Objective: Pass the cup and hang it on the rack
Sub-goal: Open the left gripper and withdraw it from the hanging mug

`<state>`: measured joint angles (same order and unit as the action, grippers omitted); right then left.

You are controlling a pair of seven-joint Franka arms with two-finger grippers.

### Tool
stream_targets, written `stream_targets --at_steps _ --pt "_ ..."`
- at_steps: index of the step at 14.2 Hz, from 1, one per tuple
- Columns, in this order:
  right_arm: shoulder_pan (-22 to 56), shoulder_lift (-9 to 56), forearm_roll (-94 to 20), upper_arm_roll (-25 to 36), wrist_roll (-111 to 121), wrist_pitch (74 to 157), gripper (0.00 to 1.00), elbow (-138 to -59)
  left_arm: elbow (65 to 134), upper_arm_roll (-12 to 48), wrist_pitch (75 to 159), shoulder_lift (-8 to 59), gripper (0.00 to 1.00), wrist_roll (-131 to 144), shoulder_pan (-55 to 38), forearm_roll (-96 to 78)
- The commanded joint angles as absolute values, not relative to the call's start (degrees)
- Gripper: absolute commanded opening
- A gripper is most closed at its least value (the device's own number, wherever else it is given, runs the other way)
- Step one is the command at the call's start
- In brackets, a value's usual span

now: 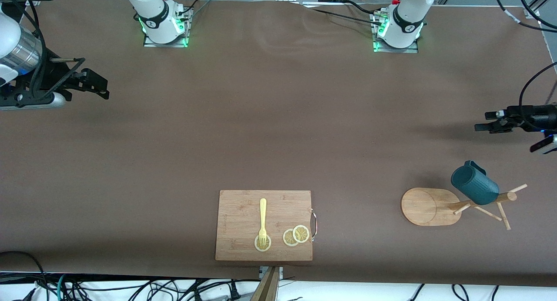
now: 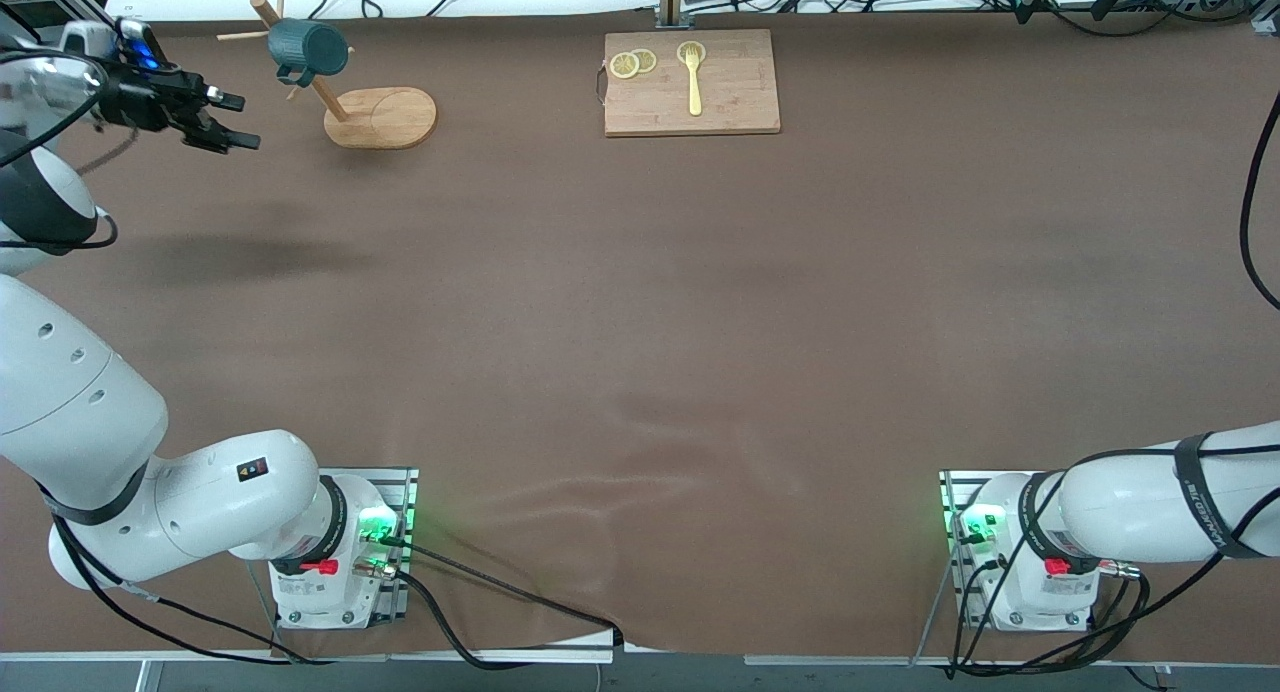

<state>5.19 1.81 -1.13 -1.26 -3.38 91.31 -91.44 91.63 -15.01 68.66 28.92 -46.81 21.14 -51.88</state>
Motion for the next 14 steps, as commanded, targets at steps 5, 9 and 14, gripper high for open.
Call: stream_targets --at_steps 5,9,14 --pt "5.36 2.2 -1.14 -1.23 -3.34 90.97 1.0 -90.35 80.25 -10.84 75.57 19.79 1.0 -27.29 7.83 -20.26" --pt "5.36 2.2 -1.14 -1.23 -3.43 90.97 1.0 -90.35 80.24 2.35 80.4 16.35 1.0 -13.2 5.99 -2.41" --pt "5.36 2.2 -1.14 -1.23 -3.51 90.97 1.0 -90.35 80.33 3.25 91.47 11.26 1.0 -12.13 0.53 2.81"
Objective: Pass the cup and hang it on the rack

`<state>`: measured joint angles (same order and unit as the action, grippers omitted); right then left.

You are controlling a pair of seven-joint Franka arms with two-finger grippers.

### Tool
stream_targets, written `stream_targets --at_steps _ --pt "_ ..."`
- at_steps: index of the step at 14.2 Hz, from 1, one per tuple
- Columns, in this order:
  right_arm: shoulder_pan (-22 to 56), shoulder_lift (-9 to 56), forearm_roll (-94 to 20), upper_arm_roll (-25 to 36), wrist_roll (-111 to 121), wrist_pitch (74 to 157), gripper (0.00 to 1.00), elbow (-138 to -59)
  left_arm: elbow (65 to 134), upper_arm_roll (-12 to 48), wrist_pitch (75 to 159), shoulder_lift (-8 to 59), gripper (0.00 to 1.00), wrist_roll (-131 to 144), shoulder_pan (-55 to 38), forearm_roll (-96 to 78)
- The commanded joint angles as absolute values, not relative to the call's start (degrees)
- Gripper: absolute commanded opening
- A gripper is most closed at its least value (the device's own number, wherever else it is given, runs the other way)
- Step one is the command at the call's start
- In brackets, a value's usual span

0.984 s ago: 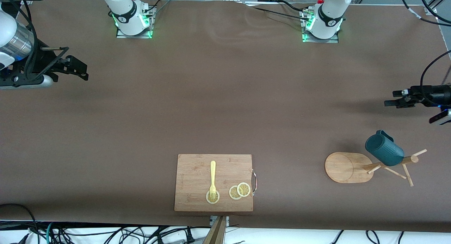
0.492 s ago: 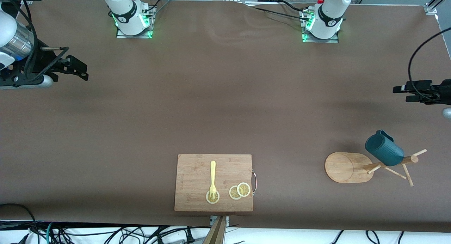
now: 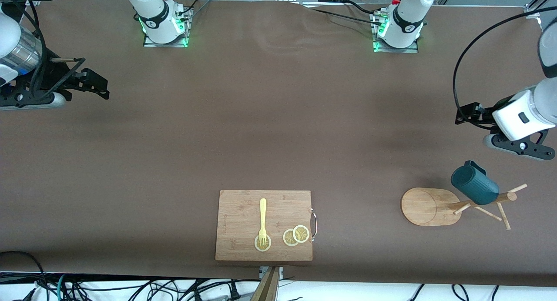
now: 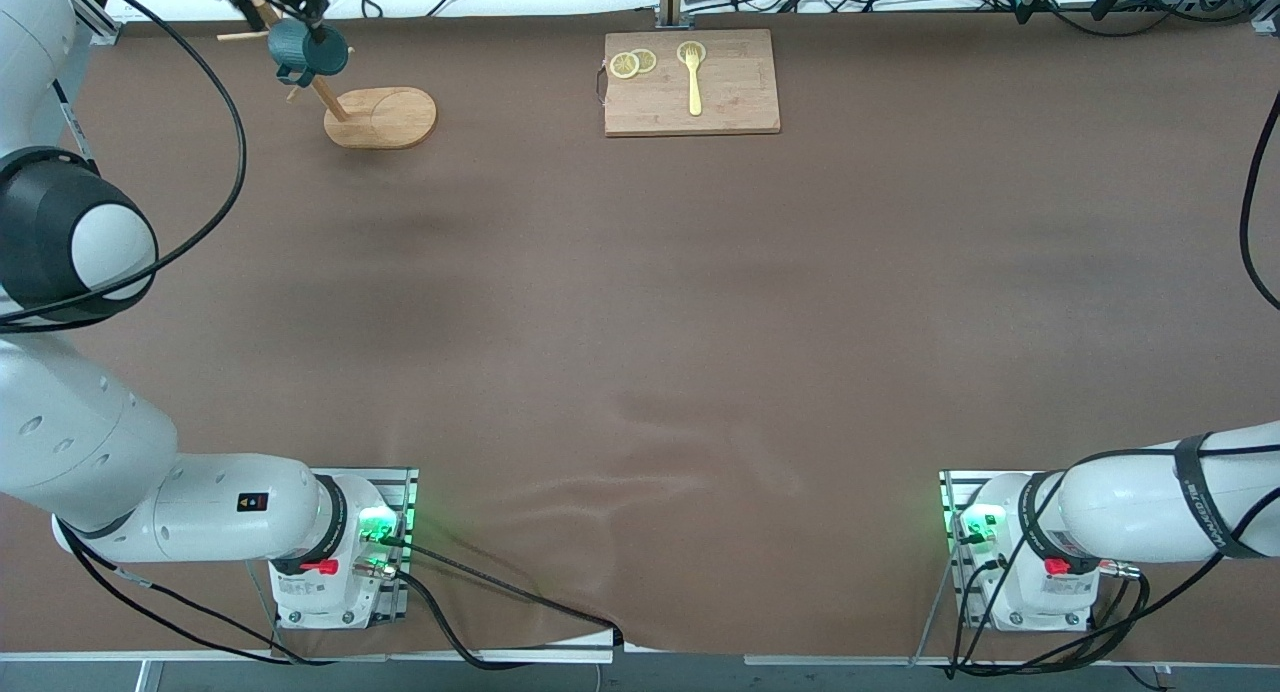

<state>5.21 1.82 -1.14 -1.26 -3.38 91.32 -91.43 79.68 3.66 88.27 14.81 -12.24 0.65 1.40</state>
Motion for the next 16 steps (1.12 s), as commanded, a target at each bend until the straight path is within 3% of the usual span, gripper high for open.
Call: stream_targets --at_steps 1,11,16 --pt "5.36 2.2 -1.14 -1.23 -3.52 90.97 1.0 -90.35 80.42 3.25 91.93 10.9 1.0 -12.13 0.44 2.46" --pt "5.36 2.2 -1.14 -1.23 -3.43 90.71 1.0 -90.35 83.92 3.25 86.75 5.9 1.0 2.28 0.0 -2.99" --pt "5.27 2.2 -1.14 -1.23 -3.43 90.26 1.0 -90.44 82.79 3.16 85.87 8.44 1.0 2.2 -0.44 -2.81"
